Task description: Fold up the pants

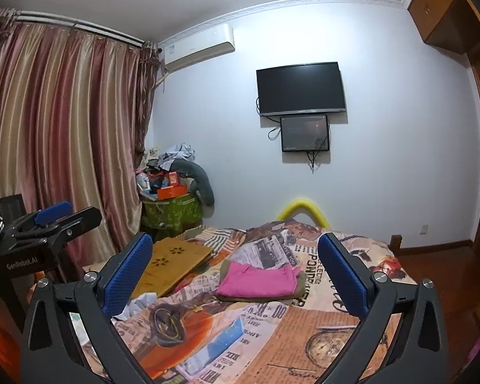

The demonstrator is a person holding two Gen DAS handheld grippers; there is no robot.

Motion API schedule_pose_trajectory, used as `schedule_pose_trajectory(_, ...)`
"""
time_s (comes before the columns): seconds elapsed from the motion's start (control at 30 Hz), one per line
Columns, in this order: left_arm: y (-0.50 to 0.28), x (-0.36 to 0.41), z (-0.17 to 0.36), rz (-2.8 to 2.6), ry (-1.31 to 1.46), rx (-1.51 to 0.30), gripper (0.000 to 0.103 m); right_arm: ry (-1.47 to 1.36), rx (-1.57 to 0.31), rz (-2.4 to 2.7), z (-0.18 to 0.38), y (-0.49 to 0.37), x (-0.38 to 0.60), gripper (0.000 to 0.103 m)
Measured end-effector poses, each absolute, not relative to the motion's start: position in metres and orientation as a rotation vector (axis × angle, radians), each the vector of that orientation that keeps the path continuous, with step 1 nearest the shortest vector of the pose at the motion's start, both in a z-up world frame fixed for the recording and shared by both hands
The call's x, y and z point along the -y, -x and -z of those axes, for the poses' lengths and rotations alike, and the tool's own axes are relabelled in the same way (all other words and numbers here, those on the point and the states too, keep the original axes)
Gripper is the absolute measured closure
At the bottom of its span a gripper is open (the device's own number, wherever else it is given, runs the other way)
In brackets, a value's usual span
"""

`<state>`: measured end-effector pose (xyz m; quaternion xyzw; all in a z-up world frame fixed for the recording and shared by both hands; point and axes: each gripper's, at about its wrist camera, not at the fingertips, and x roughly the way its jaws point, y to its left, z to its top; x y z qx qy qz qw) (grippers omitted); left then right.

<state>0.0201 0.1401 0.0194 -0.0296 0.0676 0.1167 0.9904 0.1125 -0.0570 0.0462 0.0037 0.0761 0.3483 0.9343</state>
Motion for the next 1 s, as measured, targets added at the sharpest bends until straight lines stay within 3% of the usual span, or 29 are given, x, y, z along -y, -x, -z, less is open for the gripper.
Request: schedule_pose_trajectory(1.0,-0.019,-0.127,-0.017,-0.209,0.018,-0.146,0.0,-0.024,-0.167,-0.709,-0.045,-0.104,0.064,0.0)
